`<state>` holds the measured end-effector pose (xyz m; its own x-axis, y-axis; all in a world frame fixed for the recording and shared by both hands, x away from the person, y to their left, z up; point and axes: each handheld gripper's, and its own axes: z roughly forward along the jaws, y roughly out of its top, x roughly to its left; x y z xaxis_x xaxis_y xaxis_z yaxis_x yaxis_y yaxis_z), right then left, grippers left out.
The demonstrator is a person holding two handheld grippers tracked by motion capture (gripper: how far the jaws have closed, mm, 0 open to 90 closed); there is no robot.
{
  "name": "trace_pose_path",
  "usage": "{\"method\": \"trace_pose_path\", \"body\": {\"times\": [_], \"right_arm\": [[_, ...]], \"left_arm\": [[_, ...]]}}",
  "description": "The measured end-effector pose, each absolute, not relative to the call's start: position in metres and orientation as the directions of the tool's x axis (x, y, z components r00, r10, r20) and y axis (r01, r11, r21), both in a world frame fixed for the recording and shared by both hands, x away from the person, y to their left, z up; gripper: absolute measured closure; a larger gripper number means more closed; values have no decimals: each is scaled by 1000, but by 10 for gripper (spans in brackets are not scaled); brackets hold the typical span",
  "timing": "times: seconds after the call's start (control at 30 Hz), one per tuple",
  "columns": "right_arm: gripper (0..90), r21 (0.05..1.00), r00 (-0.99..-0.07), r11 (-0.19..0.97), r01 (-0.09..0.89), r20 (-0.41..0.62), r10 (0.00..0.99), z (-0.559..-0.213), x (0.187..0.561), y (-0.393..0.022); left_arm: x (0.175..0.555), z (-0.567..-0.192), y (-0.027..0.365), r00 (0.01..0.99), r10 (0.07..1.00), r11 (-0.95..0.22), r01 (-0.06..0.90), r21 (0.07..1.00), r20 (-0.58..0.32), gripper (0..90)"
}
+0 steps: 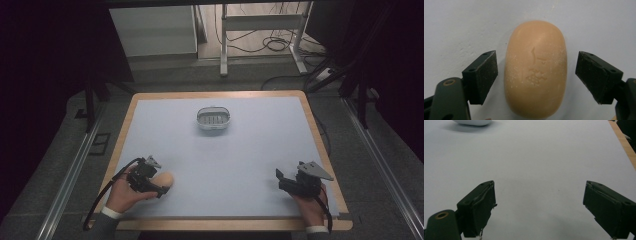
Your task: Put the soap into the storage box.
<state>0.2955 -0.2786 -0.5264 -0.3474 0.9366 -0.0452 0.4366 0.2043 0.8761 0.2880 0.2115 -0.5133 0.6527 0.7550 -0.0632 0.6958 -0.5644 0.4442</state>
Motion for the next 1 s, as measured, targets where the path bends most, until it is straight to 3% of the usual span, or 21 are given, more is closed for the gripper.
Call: {"method": "trace_pose_path", "body": {"times": [0.47,1.0], "right_arm": [[111,876,-345,205,437,-47,937,-526,295,-278],[111,876,-343,205,437,-48,938,-526,295,-278]], "left_arm": [[286,-519,208,645,764,-575,701,422,-30,309],[288,-514,213,652,757,-572,693,439,-43,324]]}}
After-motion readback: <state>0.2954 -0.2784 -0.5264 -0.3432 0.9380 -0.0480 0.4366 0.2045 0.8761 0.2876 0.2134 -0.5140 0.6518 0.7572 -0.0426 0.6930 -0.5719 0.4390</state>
